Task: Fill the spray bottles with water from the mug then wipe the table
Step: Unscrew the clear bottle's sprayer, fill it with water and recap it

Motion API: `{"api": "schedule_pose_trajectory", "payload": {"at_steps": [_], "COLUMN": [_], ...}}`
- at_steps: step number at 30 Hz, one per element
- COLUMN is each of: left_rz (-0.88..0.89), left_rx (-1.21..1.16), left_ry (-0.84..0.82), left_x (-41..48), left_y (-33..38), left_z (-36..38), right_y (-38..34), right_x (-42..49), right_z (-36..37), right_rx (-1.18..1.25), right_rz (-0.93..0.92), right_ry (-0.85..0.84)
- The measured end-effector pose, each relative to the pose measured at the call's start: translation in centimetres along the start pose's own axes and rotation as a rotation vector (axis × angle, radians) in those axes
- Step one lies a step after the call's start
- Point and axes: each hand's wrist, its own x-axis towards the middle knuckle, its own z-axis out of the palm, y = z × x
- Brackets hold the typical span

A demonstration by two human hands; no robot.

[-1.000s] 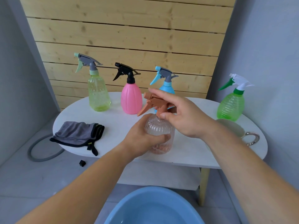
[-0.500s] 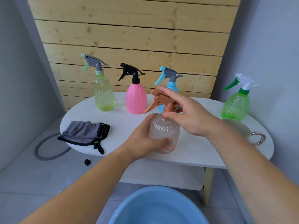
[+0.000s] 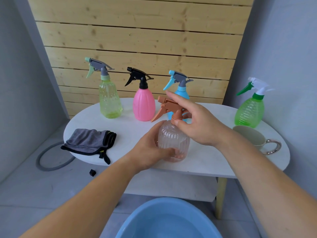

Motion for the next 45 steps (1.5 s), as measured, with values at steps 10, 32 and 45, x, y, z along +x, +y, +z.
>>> {"api": "schedule_pose_trajectory", "payload": {"at_steps": [10, 32, 45], "left_rz": [0.004, -0.015, -0.043], "left_rx": [0.041, 0.102, 0.231], "left_ry": [-0.001, 0.1, 0.173], "left_x": [0.2, 0.3, 0.3], "left_y": [-0.2, -0.5, -0.4], "left_z": [-0.1, 0.4, 1.0], "right_y": [0.2, 0.8, 0.3], "right_x": [-0.1, -0.2, -1.1], "right_z": [0.0, 0.2, 1.0], "right_rx": [-0.007, 0.059, 0.012], "right_rz": [-0.003, 0.062, 0.153], "right_ry": [0.031, 0.068, 0.186]}}
